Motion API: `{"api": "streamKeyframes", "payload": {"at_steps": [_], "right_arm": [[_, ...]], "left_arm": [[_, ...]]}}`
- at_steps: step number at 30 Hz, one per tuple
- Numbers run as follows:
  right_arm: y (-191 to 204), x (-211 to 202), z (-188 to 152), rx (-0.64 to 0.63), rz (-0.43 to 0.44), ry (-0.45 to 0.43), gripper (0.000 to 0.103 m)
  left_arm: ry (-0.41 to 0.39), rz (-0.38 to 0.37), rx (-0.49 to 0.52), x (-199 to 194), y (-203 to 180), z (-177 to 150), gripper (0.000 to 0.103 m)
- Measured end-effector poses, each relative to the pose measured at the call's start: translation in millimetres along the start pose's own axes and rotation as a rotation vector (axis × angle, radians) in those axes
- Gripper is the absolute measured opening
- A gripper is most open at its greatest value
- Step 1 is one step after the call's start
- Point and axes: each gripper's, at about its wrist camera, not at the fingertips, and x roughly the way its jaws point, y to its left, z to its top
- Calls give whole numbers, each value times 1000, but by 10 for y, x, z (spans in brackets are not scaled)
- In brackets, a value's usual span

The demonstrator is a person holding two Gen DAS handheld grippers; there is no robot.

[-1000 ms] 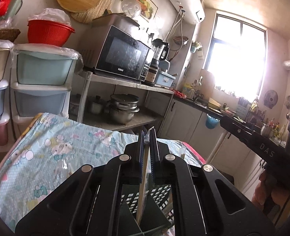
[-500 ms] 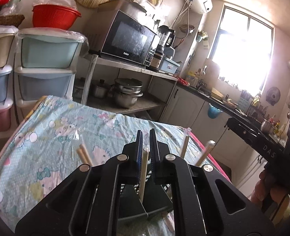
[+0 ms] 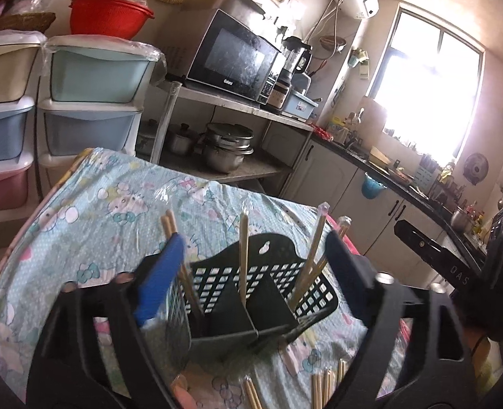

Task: Organize utensils
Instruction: 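Drop the chopsticks into the caddy slots and open both grippers, then move the left gripper down onto a chopstick while the right gripper approaches another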

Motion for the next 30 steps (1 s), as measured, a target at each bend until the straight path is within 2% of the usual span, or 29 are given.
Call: {"api": "streamKeyframes", "payload": {"at_steps": [3, 12, 19, 30], "right_arm": [[-14, -32, -55, 7, 0, 17, 43], [6, -178, -228, -4, 7, 65, 51], [97, -322, -345, -40, 28, 94, 52], [301, -495, -556, -103, 75, 148, 52]], "left_arm": [[3, 2, -1, -60, -2, -38, 93], [48, 32, -4, -208, 59, -207, 93], [53, 41, -17, -333, 137, -289, 93], [102, 76, -27, -420, 263, -487, 93]]}}
